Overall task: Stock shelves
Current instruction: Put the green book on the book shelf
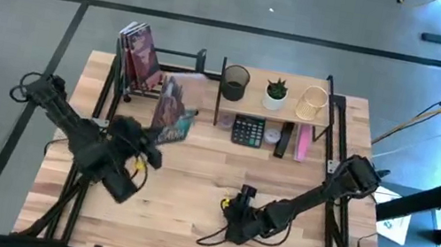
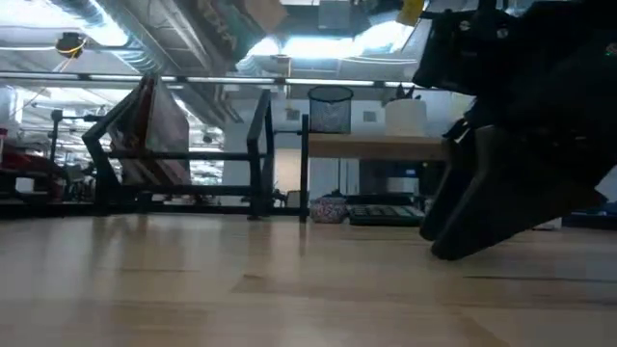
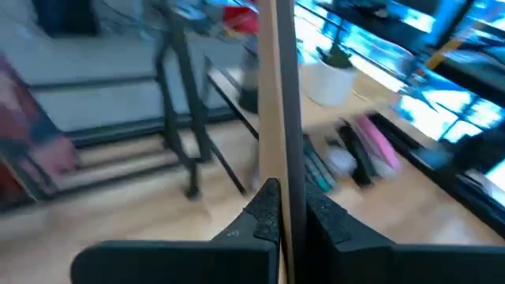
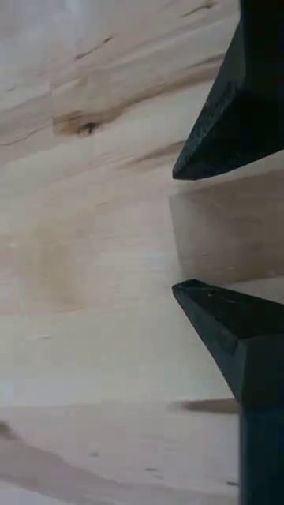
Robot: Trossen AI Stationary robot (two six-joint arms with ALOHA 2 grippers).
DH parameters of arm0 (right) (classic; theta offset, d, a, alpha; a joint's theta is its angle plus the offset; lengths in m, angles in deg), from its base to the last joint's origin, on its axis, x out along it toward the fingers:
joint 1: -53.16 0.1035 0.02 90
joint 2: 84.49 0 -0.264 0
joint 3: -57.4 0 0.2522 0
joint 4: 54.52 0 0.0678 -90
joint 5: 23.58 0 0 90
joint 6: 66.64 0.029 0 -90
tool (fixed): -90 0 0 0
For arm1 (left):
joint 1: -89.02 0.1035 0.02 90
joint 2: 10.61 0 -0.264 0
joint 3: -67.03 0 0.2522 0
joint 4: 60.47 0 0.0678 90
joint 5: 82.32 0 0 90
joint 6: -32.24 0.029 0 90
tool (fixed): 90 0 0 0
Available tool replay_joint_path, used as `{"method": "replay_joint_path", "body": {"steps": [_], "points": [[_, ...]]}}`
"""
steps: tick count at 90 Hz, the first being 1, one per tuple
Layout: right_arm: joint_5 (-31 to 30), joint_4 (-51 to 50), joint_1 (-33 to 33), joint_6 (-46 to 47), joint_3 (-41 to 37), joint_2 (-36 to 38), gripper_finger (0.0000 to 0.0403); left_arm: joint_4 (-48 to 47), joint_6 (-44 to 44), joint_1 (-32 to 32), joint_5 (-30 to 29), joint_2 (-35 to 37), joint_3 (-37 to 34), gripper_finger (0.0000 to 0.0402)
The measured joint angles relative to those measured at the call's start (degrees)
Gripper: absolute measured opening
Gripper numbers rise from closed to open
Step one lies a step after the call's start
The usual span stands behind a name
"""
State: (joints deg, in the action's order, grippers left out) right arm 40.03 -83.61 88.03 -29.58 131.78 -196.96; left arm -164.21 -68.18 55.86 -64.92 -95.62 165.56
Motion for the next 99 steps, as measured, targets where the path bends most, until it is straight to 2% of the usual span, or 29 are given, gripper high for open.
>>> {"method": "replay_joint_path", "body": {"steps": [11,22,36,46,62,75,83,99], "points": [[-0.03,0.08,0.00,-0.02,0.00,0.00,0.0218,-0.07,8.30,8.55,-2.54,-0.48,-0.02,0.0000],[-0.20,0.33,-0.03,-1.12,-0.02,0.02,0.0218,0.02,12.20,17.76,-4.60,-1.13,-0.02,0.0000],[-1.25,0.61,-0.75,-2.26,-0.02,0.00,0.0218,-0.04,11.79,28.83,-5.40,-0.65,-2.08,0.0000],[-1.66,1.44,-1.35,-4.44,-0.04,-0.01,0.0218,0.03,5.47,34.58,-4.91,-0.63,-6.98,0.0000],[-1.15,2.53,-2.18,-7.86,-0.04,-0.02,0.0218,6.83,-4.37,38.91,-6.65,-0.73,-16.93,0.0000],[-0.90,3.38,-2.53,-9.32,-0.04,-0.02,0.0218,13.03,-5.33,41.60,-6.31,-0.72,-21.90,0.0000],[-0.93,4.76,-2.64,-10.55,-0.11,-0.11,0.0218,16.65,-0.86,43.64,-3.53,-0.72,-23.28,0.0000],[-0.69,7.08,-3.09,-11.94,-0.15,-0.24,0.0218,27.53,15.36,47.82,1.47,-0.72,-24.38,0.0000]]}}
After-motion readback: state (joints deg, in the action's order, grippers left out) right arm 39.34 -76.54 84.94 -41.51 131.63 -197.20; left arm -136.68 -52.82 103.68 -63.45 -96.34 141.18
